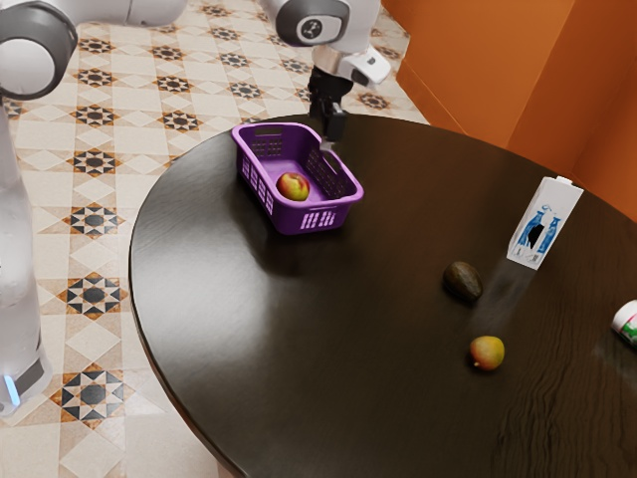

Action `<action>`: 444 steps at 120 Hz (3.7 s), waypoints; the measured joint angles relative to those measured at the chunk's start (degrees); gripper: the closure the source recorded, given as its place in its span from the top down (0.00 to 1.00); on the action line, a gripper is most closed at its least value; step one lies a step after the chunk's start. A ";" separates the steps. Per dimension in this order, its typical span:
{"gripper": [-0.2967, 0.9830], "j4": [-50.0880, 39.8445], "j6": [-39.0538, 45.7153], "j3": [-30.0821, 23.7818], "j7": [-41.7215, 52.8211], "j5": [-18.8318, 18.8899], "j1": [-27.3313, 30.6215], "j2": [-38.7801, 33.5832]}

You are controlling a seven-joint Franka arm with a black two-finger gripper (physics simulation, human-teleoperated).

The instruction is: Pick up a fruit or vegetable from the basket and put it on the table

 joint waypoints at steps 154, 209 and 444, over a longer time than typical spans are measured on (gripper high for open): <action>0.77 -8.71 15.65 0.49 6.02 -7.13 7.68 5.95; 0.77 -10.34 18.45 0.77 9.80 -8.27 11.42 7.38; 0.49 -16.46 25.45 0.66 15.09 -13.12 11.54 7.13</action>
